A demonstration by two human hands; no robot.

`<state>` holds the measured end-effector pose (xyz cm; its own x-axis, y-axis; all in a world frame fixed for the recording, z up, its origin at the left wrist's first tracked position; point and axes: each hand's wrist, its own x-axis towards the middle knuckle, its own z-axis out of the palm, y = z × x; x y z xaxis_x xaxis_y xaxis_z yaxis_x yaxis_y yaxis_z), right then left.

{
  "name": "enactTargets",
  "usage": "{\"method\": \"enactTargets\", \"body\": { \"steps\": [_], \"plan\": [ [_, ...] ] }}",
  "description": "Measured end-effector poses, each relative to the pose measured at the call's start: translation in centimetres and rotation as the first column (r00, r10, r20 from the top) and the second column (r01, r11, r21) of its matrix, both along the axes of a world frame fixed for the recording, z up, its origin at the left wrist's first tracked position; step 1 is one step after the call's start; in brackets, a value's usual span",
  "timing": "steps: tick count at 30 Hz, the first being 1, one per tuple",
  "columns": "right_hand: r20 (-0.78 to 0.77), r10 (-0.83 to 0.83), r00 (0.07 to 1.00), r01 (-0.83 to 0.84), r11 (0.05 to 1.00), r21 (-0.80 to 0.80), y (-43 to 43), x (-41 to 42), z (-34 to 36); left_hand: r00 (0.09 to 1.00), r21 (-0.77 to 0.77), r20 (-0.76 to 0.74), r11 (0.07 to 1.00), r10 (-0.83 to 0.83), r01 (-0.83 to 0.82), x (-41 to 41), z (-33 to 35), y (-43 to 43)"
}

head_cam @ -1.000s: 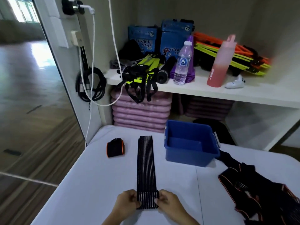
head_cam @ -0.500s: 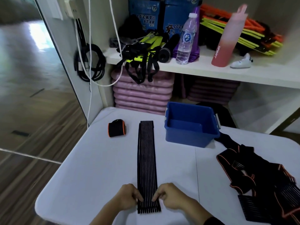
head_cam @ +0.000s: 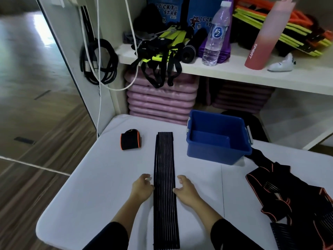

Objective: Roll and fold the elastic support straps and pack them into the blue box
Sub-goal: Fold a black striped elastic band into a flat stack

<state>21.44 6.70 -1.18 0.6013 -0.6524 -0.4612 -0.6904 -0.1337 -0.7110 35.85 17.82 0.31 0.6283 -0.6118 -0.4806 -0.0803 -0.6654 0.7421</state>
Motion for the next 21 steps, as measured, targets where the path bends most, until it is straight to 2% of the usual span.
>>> {"method": "enactTargets", "body": {
  "steps": [6,9,12,17,21],
  "plan": [
    [0.026,-0.064,0.998,0.064,0.998,-0.002,-1.9,3.0,-0.3,0.993,-0.014,-0.103,0.998,0.055,-0.057,1.6,-0.4,-2.8],
    [0.038,-0.055,0.998,0.055,0.998,-0.009,-2.0,3.7,-0.8,0.995,-0.024,-0.093,0.999,0.039,-0.041,1.8,-0.6,-4.0],
    [0.038,-0.009,0.999,0.012,0.997,-0.082,-2.4,4.1,-1.4,0.998,-0.013,-0.064,1.000,0.004,-0.005,2.2,-0.7,-4.9],
    [0.070,-0.092,0.993,0.102,0.982,-0.157,-4.6,5.2,-1.6,1.000,0.007,-0.008,1.000,0.025,-0.025,4.3,-0.6,-6.6],
    [0.109,-0.144,0.983,0.150,0.988,-0.045,-7.0,7.8,-1.3,1.000,-0.027,0.001,1.000,-0.006,0.006,6.4,-0.2,-9.3]
  ]
}}
